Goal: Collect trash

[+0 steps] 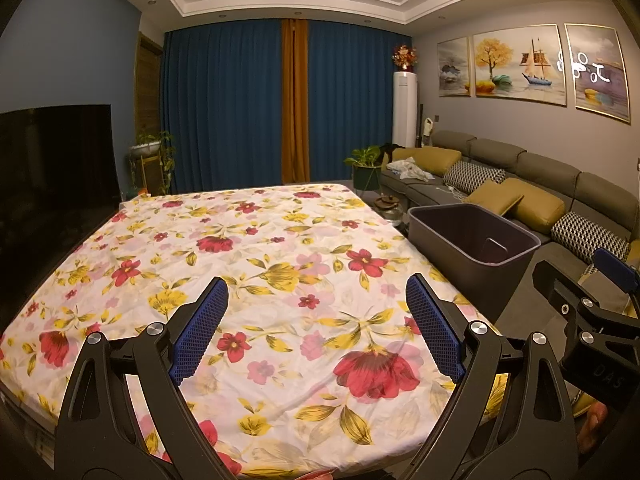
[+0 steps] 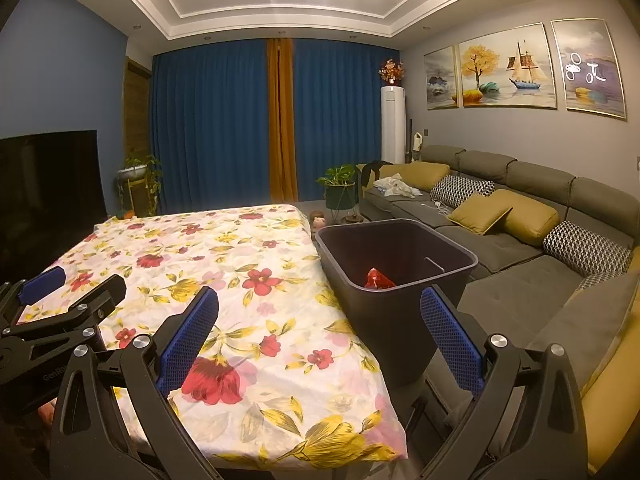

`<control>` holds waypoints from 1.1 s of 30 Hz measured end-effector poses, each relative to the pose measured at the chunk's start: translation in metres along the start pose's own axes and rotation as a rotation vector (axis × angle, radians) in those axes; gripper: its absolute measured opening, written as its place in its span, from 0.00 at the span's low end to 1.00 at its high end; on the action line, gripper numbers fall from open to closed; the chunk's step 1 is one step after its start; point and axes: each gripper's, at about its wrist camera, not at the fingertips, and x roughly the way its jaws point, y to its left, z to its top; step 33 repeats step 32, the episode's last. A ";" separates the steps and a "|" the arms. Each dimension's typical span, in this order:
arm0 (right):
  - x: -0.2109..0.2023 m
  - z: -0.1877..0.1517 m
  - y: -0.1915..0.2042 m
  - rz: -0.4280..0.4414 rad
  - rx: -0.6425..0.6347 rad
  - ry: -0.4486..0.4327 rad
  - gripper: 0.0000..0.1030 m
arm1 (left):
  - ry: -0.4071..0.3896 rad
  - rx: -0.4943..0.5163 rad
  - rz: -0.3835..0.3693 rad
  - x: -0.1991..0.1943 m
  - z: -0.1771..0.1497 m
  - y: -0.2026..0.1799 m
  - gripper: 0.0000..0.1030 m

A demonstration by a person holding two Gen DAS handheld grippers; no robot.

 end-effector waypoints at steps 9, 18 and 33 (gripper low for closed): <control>-0.001 0.000 -0.001 -0.002 0.002 0.000 0.94 | 0.000 0.001 0.003 0.000 0.000 -0.001 0.86; -0.001 0.000 -0.002 -0.004 0.003 0.000 0.94 | -0.021 0.034 -0.001 -0.001 0.001 -0.008 0.70; -0.002 0.000 -0.002 -0.008 0.013 -0.001 0.94 | -0.006 0.007 -0.003 0.001 0.001 -0.007 0.79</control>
